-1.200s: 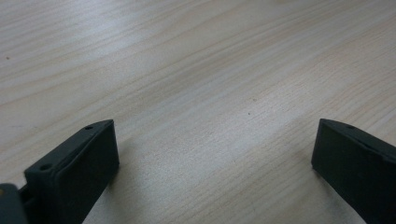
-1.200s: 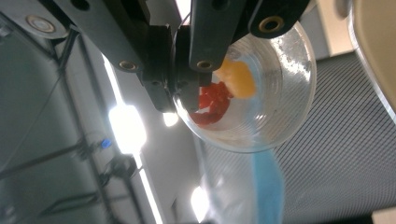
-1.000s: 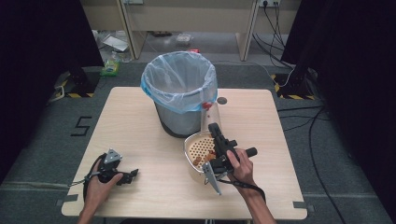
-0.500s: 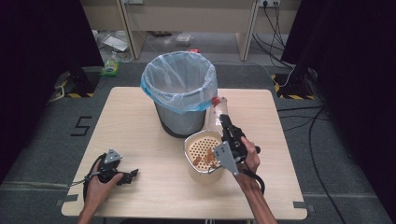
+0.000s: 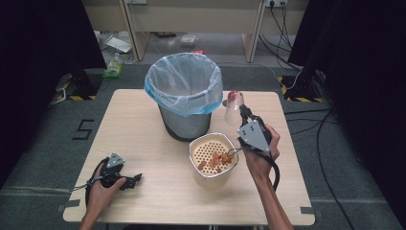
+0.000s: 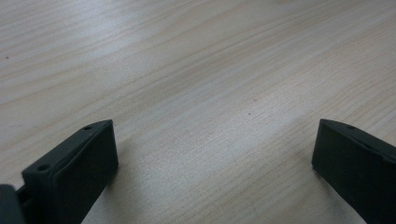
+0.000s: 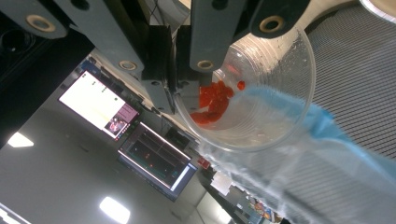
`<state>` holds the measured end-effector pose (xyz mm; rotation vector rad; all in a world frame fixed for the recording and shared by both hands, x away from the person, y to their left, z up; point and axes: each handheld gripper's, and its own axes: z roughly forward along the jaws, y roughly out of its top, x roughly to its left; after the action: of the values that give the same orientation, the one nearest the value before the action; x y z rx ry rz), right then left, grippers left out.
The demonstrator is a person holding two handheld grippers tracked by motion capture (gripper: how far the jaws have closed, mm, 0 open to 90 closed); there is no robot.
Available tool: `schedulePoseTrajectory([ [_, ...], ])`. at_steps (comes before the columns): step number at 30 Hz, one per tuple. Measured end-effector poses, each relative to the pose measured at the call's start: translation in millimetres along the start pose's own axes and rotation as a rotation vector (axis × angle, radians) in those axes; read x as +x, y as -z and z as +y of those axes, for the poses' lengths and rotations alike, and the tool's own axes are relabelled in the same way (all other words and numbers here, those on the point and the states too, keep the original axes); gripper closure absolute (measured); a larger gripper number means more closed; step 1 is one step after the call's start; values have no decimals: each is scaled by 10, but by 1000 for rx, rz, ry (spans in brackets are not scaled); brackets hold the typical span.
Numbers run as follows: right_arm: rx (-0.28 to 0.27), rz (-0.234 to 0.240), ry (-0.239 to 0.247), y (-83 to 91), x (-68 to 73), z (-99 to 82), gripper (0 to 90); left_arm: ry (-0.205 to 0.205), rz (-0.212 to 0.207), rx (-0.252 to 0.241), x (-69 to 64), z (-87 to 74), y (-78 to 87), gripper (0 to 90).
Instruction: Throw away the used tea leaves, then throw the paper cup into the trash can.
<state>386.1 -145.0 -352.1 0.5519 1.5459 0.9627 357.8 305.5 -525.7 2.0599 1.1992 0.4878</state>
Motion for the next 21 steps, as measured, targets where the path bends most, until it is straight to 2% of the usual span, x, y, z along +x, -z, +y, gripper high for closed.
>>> schedulePoseTrajectory([
  [2, 8, 19, -49, -81, -99, 44, 873, 0, 0, 0, 0, 1, -1, 0],
  [11, 32, 33, -125, -334, -292, 162, 873, -2, 0, 1, 1, 1, -1, 0],
  [15, 22, 24, -133, -408, -375, 263, 872, 0, 2, 1, -2, 7, -6, 0],
  [21, 18, 27, -113, -531, -444, 442, 872, 0, 2, 1, -2, 6, -5, 0],
])
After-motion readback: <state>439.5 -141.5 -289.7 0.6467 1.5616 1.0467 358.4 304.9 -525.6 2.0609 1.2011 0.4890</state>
